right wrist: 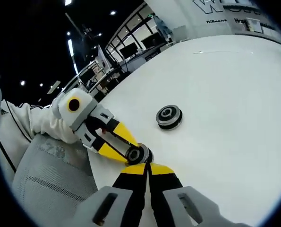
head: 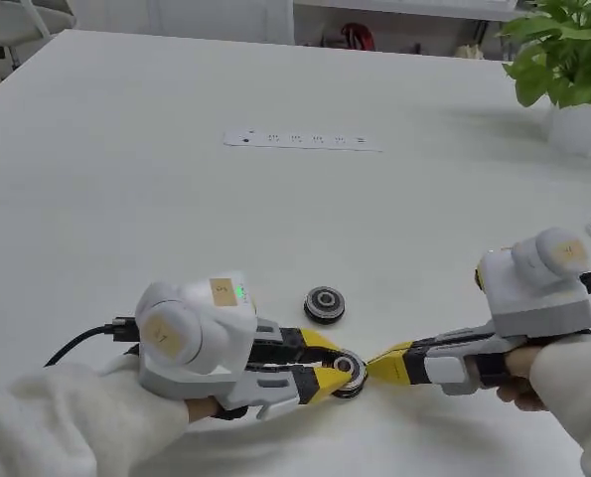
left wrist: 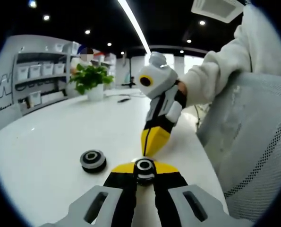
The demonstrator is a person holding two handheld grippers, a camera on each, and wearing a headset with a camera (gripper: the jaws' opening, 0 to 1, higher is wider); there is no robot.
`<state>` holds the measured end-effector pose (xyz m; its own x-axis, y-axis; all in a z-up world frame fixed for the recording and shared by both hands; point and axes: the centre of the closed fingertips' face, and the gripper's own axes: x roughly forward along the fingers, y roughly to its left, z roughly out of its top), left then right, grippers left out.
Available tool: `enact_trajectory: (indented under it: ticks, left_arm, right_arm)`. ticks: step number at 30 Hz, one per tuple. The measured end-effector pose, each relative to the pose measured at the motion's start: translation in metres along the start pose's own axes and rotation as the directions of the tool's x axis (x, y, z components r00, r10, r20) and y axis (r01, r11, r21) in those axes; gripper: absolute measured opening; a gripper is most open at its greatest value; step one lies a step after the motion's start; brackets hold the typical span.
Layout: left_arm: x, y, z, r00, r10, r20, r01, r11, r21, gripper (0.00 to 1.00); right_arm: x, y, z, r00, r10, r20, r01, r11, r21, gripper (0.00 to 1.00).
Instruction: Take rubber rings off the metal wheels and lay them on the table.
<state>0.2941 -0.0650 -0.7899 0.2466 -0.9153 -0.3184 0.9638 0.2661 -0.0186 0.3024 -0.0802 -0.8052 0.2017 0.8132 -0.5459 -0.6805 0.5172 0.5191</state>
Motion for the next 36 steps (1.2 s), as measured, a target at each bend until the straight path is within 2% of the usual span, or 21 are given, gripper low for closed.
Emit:
enact_trajectory:
  ticks: [5,8,23,36]
  left_arm:
    - [0.000,0.000,0.000,1.0000,-0.002,0.004,0.002,1.000,0.000,0.13]
    - [0.000,0.000,0.000,1.0000,-0.003,0.008,0.003,1.000,-0.001,0.13]
    - [0.000,0.000,0.000,0.9999,-0.005,0.016,0.005,1.000,-0.007,0.13]
    - [-0.001,0.001,-0.001,0.9998,-0.002,0.019,0.003,1.000,-0.009,0.13]
  right_arm:
    - [0.000,0.001,0.001,0.9996,0.018,0.019,-0.020,0.997,0.068,0.00]
    - [-0.001,0.002,0.002,0.9993,0.025,0.028,-0.027,0.996,0.081,0.00]
    - [0.001,0.015,0.004,0.9990,0.031,0.033,-0.033,0.995,0.092,0.00]
    - [0.001,0.016,0.007,0.9991,0.030,0.029,-0.033,0.996,0.086,0.00]
